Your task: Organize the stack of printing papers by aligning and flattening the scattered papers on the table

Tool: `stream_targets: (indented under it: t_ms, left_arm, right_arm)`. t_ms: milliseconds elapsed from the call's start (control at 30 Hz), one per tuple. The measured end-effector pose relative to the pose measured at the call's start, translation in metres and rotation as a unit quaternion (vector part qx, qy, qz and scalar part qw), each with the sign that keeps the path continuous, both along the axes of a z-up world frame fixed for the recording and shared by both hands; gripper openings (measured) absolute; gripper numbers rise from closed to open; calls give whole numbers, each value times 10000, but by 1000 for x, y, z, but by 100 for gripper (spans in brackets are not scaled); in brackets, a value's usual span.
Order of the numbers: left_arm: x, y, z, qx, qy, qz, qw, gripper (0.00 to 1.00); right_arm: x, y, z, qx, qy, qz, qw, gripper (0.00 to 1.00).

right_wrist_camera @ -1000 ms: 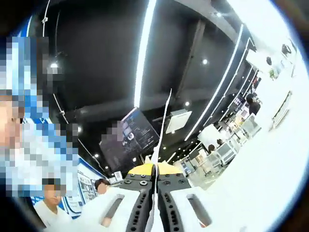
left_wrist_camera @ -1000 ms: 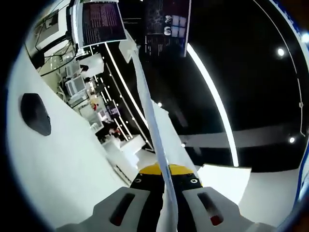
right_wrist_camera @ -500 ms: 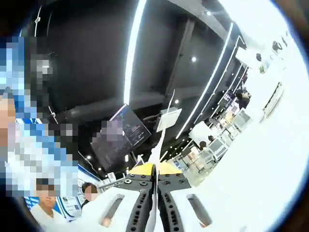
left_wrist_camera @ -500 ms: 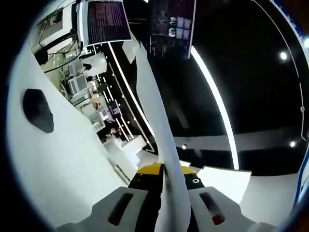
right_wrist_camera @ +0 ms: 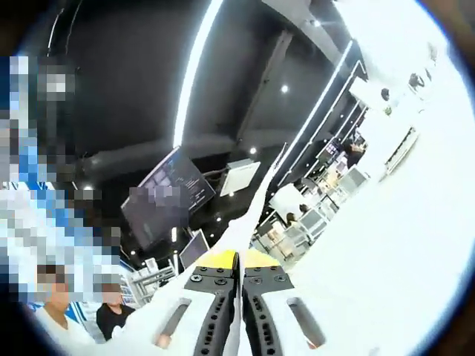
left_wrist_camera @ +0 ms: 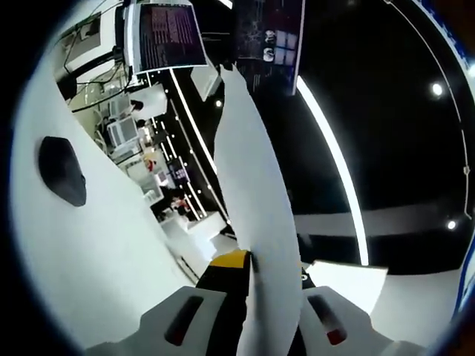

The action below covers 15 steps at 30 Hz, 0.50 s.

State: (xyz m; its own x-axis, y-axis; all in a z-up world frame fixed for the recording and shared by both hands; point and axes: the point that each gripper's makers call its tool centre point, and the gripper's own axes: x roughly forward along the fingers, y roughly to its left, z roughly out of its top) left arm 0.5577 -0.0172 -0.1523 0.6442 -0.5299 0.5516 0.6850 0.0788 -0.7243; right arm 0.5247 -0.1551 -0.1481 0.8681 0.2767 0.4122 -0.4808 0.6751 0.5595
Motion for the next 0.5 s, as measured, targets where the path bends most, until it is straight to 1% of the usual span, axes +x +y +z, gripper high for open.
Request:
stream_targets:
  t_ms: [67, 133, 233, 300, 333, 367, 433, 500]
  left_arm:
    - [2, 1, -2, -32, 54, 3, 10000, 9]
    - [3, 4, -2, -82, 67, 98, 9999, 9]
    - [5, 5, -1, -133, 57, 126, 9998, 9]
    - [7, 4, -2, -135, 74, 126, 9998, 9]
    - [8, 4, -2, -144, 87, 123, 9998, 9]
    - [8, 4, -2, -156, 105, 122, 9997, 10]
    - [9, 4, -2, -162, 93, 150, 9997, 10]
    - [11, 6, -3, -175, 101, 173, 9996, 10]
  right_arm:
    - [-3, 6, -3, -73, 24, 7, 10000, 0]
    - [-6, 12, -7, -128, 74, 39, 9999, 0]
    - [-8, 19, -13, -32, 158, 194, 9997, 0]
    - [-8, 28, -18, -60, 199, 401, 9990, 0]
    - [-9, 35, -20, -43, 204, 637, 9977, 0]
    - [-8, 40, -24, -53, 309, 803, 9963, 0]
    - [-7, 45, -28, -43, 323, 958, 9949, 0]
    - [-7, 46, -30, -55, 330, 1005, 9944, 0]
